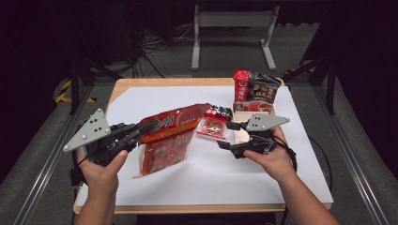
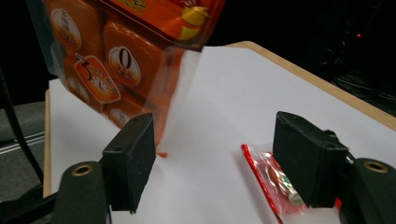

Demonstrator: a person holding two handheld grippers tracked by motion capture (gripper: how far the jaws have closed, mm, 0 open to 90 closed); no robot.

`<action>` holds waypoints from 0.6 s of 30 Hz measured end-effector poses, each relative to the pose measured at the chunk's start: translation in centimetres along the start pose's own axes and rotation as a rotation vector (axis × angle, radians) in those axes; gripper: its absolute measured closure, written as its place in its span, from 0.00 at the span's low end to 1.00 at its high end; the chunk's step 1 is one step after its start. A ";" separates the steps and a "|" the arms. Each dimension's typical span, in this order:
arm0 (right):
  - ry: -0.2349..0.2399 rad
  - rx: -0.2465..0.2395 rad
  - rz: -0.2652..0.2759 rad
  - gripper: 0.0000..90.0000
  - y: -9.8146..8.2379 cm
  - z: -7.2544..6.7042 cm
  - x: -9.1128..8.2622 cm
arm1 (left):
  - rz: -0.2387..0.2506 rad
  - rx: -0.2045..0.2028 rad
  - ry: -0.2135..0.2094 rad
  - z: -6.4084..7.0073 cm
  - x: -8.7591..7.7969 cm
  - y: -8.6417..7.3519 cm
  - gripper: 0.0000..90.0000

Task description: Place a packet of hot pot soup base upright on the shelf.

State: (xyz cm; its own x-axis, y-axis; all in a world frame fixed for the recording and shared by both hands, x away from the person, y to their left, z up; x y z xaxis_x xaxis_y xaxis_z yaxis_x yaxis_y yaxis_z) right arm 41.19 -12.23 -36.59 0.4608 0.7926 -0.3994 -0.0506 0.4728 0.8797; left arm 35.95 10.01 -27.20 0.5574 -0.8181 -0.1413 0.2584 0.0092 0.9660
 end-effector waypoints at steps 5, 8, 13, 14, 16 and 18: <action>0.040 -0.030 0.023 0.28 1.0 -0.9 1.5 | -0.005 0.002 -0.028 0.7 0.5 0.0 1.00; 0.065 -0.044 0.038 0.27 1.4 -1.4 2.3 | -0.001 0.003 -0.038 1.0 0.6 0.0 1.00; 0.113 -0.054 0.057 0.24 1.7 -2.1 3.4 | -0.003 0.013 -0.052 1.5 0.9 0.0 1.00; 0.116 -0.054 0.053 0.24 1.6 -2.2 3.5 | -0.003 0.011 -0.056 1.7 1.0 0.0 1.00; 0.128 -0.056 0.056 0.24 1.6 -2.4 4.0 | -0.004 0.016 -0.060 1.8 1.1 0.0 1.00; 0.140 -0.055 0.065 0.23 1.7 -2.5 4.3 | -0.007 0.019 -0.063 1.9 1.2 -0.1 1.00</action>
Point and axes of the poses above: each handheld gripper's, and its own axes: x roughly forward along the jaws, y roughly out of its top, z roughly to its right, the point moved 10 cm from there along x, roughly forward along the jaws, and after that the axes turned 14 degrees about -x, right-handed, at the moved point
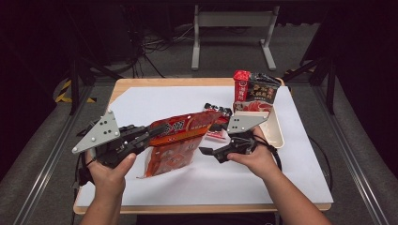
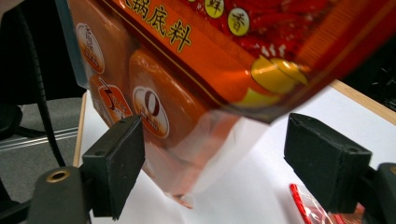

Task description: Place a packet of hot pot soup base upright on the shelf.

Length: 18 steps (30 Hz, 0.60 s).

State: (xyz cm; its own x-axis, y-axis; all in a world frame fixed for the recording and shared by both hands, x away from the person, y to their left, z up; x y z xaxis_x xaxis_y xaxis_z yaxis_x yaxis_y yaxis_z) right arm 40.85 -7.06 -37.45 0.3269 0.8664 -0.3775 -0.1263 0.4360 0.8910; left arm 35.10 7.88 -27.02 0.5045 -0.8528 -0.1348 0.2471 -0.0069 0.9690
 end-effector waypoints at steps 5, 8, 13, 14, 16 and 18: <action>0.041 -0.006 0.014 0.22 0.1 -0.5 0.8 | -0.007 0.003 -0.015 0.3 0.4 -0.2 1.00; 0.066 -0.017 0.018 0.22 0.1 -0.8 1.1 | -0.012 0.001 -0.020 0.3 0.6 -0.3 1.00; 0.116 -0.009 0.057 0.22 0.2 -1.1 1.7 | -0.015 0.007 -0.028 0.5 0.7 -0.4 1.00; 0.127 -0.009 0.064 0.22 0.3 -1.2 1.9 | -0.012 0.007 -0.028 0.5 0.6 -0.3 1.00; 0.136 -0.012 0.064 0.22 0.2 -1.4 2.1 | -0.012 0.008 -0.030 0.5 0.6 -0.3 1.00; 0.145 -0.015 0.063 0.24 0.1 -1.5 2.3 | -0.007 0.006 -0.028 0.5 0.5 -0.3 1.00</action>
Point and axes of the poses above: each handheld gripper's, and its own axes: x roughly forward along the jaws, y roughly out of its top, z roughly to its right, the point moved 10 cm from there along x, roughly forward along the jaws, and after that the axes turned 14 degrees about -x, right-handed, at the moved point
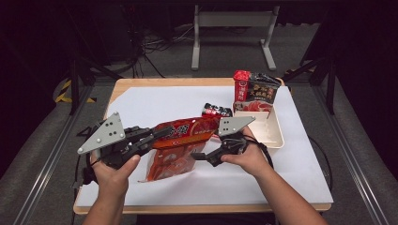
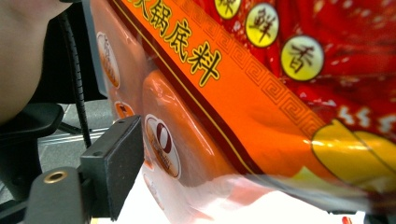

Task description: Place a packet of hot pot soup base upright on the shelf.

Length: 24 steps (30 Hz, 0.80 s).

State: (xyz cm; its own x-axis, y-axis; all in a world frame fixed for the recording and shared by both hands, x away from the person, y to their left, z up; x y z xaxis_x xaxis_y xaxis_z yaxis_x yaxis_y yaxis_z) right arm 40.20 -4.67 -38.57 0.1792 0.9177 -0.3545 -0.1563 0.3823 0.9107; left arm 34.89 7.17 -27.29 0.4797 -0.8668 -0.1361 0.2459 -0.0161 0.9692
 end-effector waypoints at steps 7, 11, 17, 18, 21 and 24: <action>0.017 0.001 -0.013 0.44 -0.3 -0.4 -0.2 | 0.007 -0.011 0.007 -0.3 -0.3 0.0 1.00; 0.028 -0.007 0.003 0.56 0.1 -0.6 -0.6 | 0.021 -0.014 0.008 -0.4 -0.5 0.2 1.00; 0.050 -0.071 0.001 0.75 0.5 -1.2 -1.0 | 0.031 -0.028 0.022 -0.9 -0.7 0.2 1.00; 0.045 -0.081 -0.005 0.76 0.5 -1.3 -1.1 | 0.036 -0.033 0.023 -1.0 -0.8 0.2 1.00; 0.056 -0.087 -0.017 0.78 0.8 -1.5 -1.4 | 0.040 -0.046 0.017 -1.4 -0.9 0.2 1.00; 0.069 -0.080 -0.022 0.78 0.9 -1.7 -1.6 | 0.040 -0.046 0.017 -1.4 -0.9 0.2 1.00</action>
Point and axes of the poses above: each handheld gripper's, and its own axes: x roughly forward along the jaws, y roughly out of its top, z roughly to its right, the point moved 10 cm from there along x, roughly forward along the jaws, and after that the axes turned 14 degrees about -x, right-handed, at the moved point
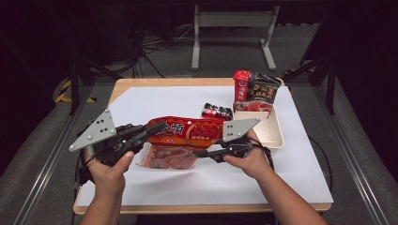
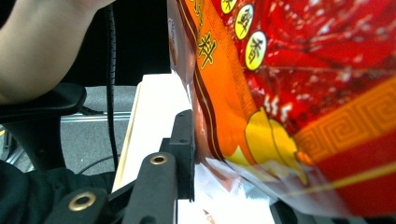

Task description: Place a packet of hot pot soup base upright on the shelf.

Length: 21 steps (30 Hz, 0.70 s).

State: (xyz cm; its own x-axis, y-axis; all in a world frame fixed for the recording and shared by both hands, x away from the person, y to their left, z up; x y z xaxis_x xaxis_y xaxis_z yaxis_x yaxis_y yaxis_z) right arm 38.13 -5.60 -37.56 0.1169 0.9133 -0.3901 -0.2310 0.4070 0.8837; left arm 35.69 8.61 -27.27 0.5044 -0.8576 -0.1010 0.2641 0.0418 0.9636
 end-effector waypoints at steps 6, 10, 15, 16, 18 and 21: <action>-0.001 0.005 -0.002 0.78 0.1 -0.1 -0.4 | -0.004 0.002 0.000 -0.1 0.1 0.0 1.00; 0.006 0.022 -0.015 0.78 0.2 -0.2 -0.7 | -0.018 -0.006 -0.007 -0.5 0.1 -0.2 0.99; -0.013 0.017 -0.036 0.79 0.2 0.0 -1.4 | -0.049 -0.022 0.017 -1.1 0.3 -0.6 0.81; -0.020 0.019 -0.045 0.79 0.2 0.1 -1.6 | -0.053 -0.020 0.021 -1.1 0.4 -0.7 0.74; -0.027 0.019 -0.052 0.79 0.1 0.3 -1.9 | -0.069 -0.002 0.034 -1.3 0.5 -0.9 0.68; -0.035 0.024 -0.060 0.79 0.1 0.5 -2.6 | -0.088 -0.004 0.044 -1.6 0.6 -1.1 0.60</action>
State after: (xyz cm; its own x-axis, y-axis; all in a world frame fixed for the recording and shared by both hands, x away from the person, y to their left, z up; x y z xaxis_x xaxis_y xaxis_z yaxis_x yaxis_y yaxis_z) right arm 38.27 -7.90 -36.36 0.1638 0.8861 -0.4337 -0.1996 0.4603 0.8651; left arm 36.99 8.89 -28.81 0.5147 -0.8346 -0.1960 0.3123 -0.0304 0.9495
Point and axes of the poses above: each handheld gripper's, and its own axes: x roughly forward along the jaws, y roughly out of its top, z roughly to its right, the point moved 10 cm from there along x, roughly forward along the jaws, and after that the axes turned 14 degrees about -x, right-handed, at the moved point
